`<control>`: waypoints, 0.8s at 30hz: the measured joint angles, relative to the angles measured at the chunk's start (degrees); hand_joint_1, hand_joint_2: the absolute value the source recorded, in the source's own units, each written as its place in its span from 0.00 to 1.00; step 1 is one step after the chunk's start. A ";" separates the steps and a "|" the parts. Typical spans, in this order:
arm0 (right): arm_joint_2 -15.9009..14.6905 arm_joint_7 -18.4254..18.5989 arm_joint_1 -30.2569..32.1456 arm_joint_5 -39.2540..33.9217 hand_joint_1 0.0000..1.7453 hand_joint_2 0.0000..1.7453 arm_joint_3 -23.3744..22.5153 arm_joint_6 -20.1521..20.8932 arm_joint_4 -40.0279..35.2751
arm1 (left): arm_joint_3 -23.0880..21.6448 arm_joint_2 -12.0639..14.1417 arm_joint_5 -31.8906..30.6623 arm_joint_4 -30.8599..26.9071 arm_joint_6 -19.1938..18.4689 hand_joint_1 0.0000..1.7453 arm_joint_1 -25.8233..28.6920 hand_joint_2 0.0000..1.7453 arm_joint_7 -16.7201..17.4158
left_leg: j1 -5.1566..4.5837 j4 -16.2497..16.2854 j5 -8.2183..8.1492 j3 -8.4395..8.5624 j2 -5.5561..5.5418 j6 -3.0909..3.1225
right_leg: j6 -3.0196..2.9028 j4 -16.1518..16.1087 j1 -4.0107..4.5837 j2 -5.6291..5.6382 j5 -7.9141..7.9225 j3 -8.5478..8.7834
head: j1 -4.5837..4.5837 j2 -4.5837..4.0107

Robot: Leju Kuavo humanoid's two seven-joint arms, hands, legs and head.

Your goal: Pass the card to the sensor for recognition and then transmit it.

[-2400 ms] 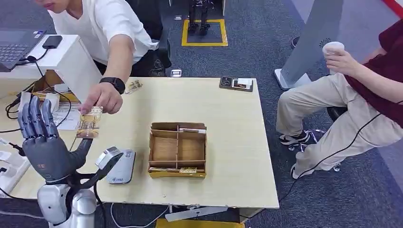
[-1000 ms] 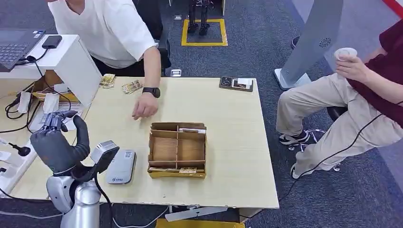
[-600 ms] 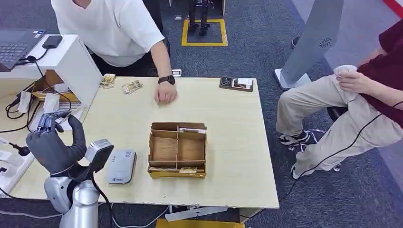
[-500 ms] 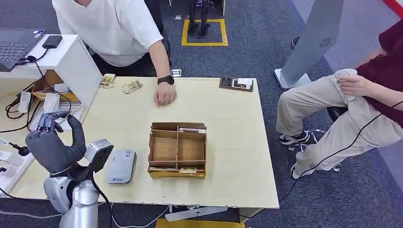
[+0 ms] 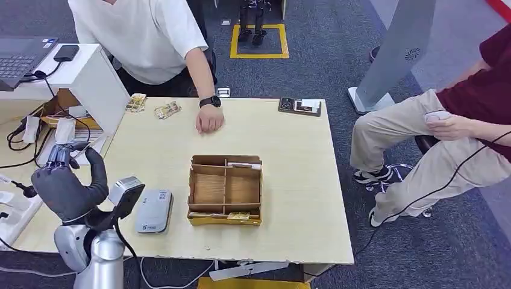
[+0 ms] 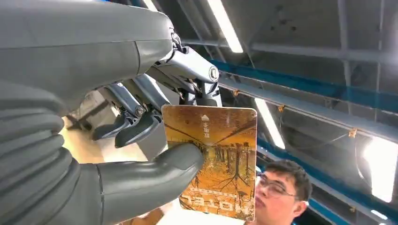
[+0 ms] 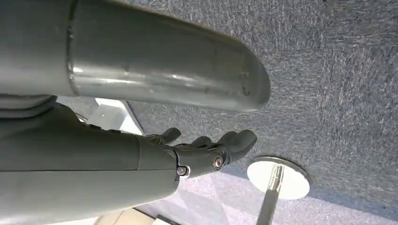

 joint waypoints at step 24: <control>-0.50 -0.52 0.91 -1.05 0.00 0.00 -0.77 0.00 0.28 | 5.18 0.15 -6.25 4.57 0.00 1.00 5.62 1.00 9.44 | 0.00 -0.01 -0.01 -0.07 -0.05 0.00 | -0.04 0.00 0.00 -0.09 -0.04 -0.03 | 0.04 0.00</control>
